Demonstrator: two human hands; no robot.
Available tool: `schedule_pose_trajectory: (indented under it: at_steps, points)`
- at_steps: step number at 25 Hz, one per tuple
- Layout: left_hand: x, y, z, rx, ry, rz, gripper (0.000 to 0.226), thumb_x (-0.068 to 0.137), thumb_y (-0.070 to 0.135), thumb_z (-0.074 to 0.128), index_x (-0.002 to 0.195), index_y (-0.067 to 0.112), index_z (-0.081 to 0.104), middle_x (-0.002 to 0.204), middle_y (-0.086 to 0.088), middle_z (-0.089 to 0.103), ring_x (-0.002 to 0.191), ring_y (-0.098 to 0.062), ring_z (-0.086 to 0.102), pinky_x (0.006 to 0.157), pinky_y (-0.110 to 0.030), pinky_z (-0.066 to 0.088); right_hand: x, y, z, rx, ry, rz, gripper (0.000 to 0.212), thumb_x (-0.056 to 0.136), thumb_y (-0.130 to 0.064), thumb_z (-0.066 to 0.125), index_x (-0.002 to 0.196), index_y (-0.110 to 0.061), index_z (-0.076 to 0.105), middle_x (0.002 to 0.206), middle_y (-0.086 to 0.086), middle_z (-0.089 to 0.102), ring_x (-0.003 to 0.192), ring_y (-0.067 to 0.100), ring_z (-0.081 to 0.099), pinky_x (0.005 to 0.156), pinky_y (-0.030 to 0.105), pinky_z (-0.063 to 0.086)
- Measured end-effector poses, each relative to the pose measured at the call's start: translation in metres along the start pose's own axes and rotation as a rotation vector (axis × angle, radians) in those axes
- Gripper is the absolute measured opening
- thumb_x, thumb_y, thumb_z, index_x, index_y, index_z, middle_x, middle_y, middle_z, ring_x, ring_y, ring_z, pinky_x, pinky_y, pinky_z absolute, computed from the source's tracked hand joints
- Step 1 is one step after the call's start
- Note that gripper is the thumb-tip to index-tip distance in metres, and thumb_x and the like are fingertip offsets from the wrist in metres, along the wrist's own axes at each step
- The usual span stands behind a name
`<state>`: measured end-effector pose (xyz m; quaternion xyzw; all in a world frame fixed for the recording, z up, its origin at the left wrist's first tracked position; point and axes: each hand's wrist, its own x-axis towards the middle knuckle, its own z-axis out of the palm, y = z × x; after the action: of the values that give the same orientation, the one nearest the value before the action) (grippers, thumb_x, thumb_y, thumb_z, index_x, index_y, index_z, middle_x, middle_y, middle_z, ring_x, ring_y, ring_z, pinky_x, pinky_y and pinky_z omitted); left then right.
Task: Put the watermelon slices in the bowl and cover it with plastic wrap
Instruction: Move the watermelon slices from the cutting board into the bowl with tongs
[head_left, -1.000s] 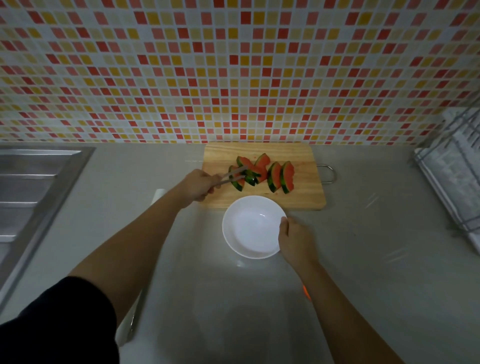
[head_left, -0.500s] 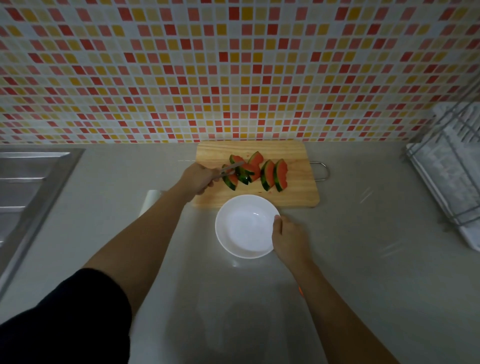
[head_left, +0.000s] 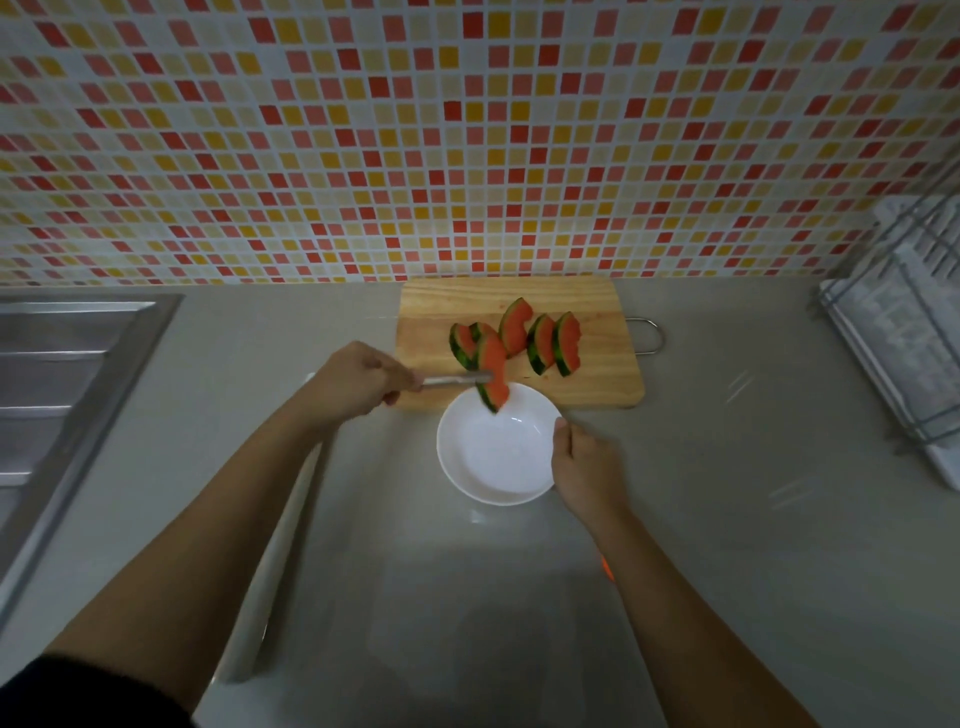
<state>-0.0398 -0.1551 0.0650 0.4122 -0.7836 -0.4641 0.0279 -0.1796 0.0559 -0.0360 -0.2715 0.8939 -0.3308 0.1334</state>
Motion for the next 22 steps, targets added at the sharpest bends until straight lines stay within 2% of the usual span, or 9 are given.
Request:
schedule_pose_trajectory:
  at_steps: [2, 5, 9, 12, 14, 16, 18, 22]
  points:
    - [-0.026, -0.004, 0.006, 0.209, -0.069, 0.005, 0.023, 0.078, 0.027, 0.070, 0.059, 0.016, 0.075, 0.045, 0.003, 0.058, 0.045, -0.009, 0.048, 0.050, -0.021, 0.038, 0.000, -0.001, -0.001, -0.005, -0.001, -0.002, 0.044, 0.099, -0.026, 0.029, 0.093, 0.002, 0.062, 0.096, 0.023, 0.068, 0.092, 0.038, 0.060, 0.067, 0.031, 0.032]
    - [-0.039, 0.000, 0.034, 0.518, -0.076, 0.048, 0.042, 0.086, 0.027, 0.061, 0.046, 0.015, 0.056, 0.049, -0.001, 0.050, 0.047, -0.012, 0.044, 0.048, -0.023, 0.034, 0.001, -0.002, -0.001, -0.011, -0.004, -0.006, 0.045, 0.099, -0.027, 0.028, 0.094, 0.002, 0.063, 0.097, 0.023, 0.068, 0.092, 0.037, 0.060, 0.066, 0.030, 0.032]
    - [-0.039, 0.006, 0.060, 0.719, -0.023, 0.039, 0.043, 0.090, 0.031, 0.052, 0.053, 0.012, 0.042, 0.056, -0.001, 0.045, 0.050, -0.012, 0.043, 0.044, -0.023, 0.029, 0.001, -0.003, -0.002, -0.046, 0.000, -0.011, 0.045, 0.100, -0.026, 0.028, 0.094, 0.002, 0.063, 0.099, 0.023, 0.068, 0.093, 0.036, 0.061, 0.064, 0.027, 0.028]
    - [-0.045, 0.015, 0.053, 0.819, 0.012, 0.072, 0.044, 0.091, 0.034, 0.051, 0.054, 0.014, 0.037, 0.059, -0.002, 0.045, 0.051, -0.011, 0.039, 0.047, -0.024, 0.028, 0.000, -0.005, -0.002, -0.043, -0.006, 0.001, 0.046, 0.100, -0.026, 0.027, 0.096, 0.002, 0.063, 0.101, 0.024, 0.068, 0.094, 0.037, 0.060, 0.069, 0.031, 0.037]
    - [-0.043, 0.021, 0.034, 0.757, 0.042, 0.089, 0.050, 0.086, 0.045, 0.057, 0.049, 0.016, 0.038, 0.054, 0.000, 0.044, 0.049, -0.010, 0.039, 0.047, -0.026, 0.028, 0.000, -0.006, -0.003, -0.031, -0.011, -0.003, 0.045, 0.100, -0.026, 0.027, 0.096, 0.002, 0.062, 0.100, 0.023, 0.067, 0.094, 0.037, 0.060, 0.070, 0.031, 0.038]
    - [-0.027, 0.029, 0.013, 0.589, 0.103, 0.071, 0.051, 0.079, 0.052, 0.062, 0.047, 0.014, 0.050, 0.050, 0.001, 0.049, 0.049, -0.012, 0.045, 0.046, -0.025, 0.032, -0.001, -0.005, -0.003, -0.033, -0.010, -0.012, 0.045, 0.100, -0.025, 0.027, 0.094, 0.003, 0.062, 0.097, 0.023, 0.068, 0.091, 0.037, 0.061, 0.069, 0.030, 0.036]
    - [-0.001, 0.035, 0.004, 0.427, 0.153, 0.024, 0.049, 0.081, 0.050, 0.060, 0.054, 0.009, 0.062, 0.053, -0.001, 0.056, 0.053, -0.014, 0.052, 0.047, -0.024, 0.035, -0.002, -0.005, -0.003, -0.034, -0.004, -0.015, 0.045, 0.100, -0.025, 0.028, 0.091, 0.003, 0.062, 0.092, 0.023, 0.068, 0.087, 0.036, 0.061, 0.066, 0.028, 0.034]
    - [0.056, 0.030, 0.028, 0.288, 0.192, 0.053, 0.046, 0.090, 0.040, 0.054, 0.065, 0.003, 0.066, 0.055, -0.004, 0.054, 0.056, -0.019, 0.050, 0.053, -0.025, 0.037, -0.002, -0.005, -0.004, -0.038, -0.011, -0.005, 0.046, 0.100, -0.026, 0.029, 0.083, 0.002, 0.061, 0.081, 0.021, 0.068, 0.069, 0.026, 0.058, 0.060, 0.025, 0.032]
